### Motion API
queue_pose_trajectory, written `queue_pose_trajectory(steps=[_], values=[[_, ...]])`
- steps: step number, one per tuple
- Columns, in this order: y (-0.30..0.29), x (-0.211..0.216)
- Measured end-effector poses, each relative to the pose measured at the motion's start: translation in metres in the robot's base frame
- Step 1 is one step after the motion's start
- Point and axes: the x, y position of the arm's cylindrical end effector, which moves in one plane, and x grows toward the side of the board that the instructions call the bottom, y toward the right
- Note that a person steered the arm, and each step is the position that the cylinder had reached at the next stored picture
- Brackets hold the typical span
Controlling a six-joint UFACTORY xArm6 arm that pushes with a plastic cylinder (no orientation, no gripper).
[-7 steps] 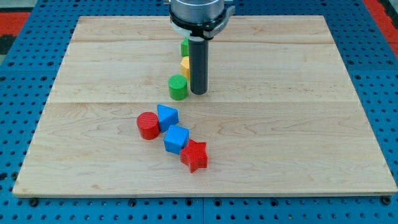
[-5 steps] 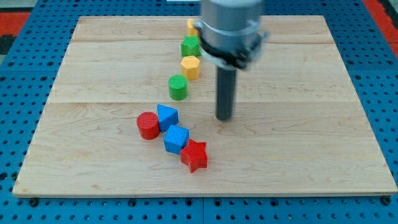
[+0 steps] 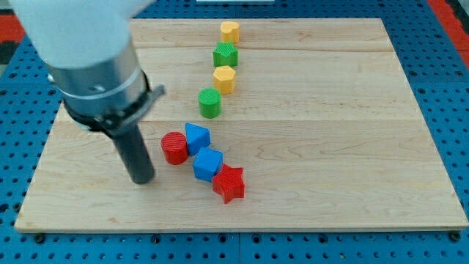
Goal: Push the red circle slightly right
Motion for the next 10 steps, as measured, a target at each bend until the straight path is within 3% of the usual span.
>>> queue_pose_trajectory(steps=[1,3,6,10], values=[[-0.013,-0.038],[0.018,-0.046],[0.051,-0.031],[0.045,0.000]])
